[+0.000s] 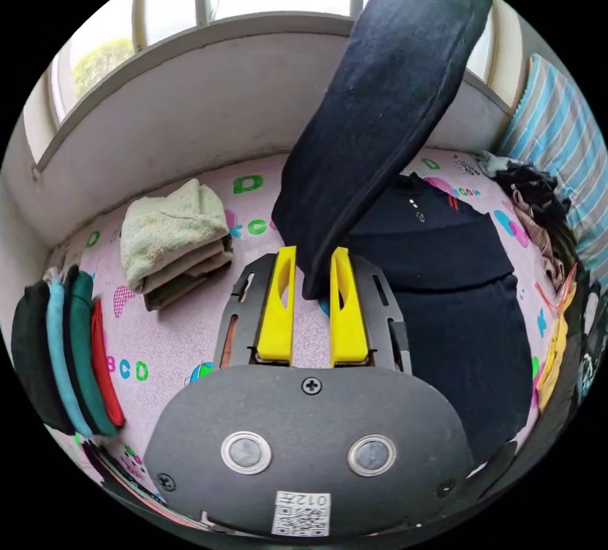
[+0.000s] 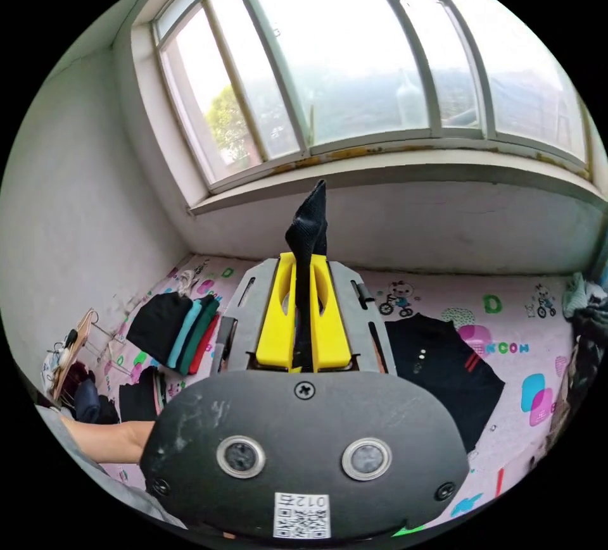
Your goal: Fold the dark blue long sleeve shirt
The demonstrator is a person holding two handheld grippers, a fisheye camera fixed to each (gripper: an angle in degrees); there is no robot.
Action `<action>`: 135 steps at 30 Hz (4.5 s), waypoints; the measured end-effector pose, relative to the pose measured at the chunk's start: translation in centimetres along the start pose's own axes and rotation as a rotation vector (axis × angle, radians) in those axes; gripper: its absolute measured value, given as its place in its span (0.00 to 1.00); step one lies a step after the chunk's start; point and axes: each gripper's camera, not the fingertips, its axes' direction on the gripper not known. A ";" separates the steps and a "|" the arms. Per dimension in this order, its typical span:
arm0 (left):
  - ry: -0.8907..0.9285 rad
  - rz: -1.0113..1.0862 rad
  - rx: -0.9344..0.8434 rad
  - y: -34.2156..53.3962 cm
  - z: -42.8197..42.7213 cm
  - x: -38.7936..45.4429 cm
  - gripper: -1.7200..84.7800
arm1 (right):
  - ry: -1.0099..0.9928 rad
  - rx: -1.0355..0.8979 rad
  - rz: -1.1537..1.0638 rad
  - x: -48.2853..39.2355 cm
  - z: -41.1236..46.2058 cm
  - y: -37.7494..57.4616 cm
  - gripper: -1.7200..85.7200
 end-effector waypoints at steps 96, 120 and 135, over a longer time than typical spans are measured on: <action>0.296 0.540 -0.699 1.0 21.1 13.3 0.03 | 0.282 -0.780 0.327 9.1 19.6 33.6 0.01; 0.403 0.073 -1.114 4.7 24.4 7.9 0.15 | 0.095 -0.858 0.691 15.4 10.0 41.8 0.11; 0.335 0.156 -1.176 6.7 24.3 9.7 0.13 | 0.059 -0.906 0.727 19.7 10.5 45.8 0.13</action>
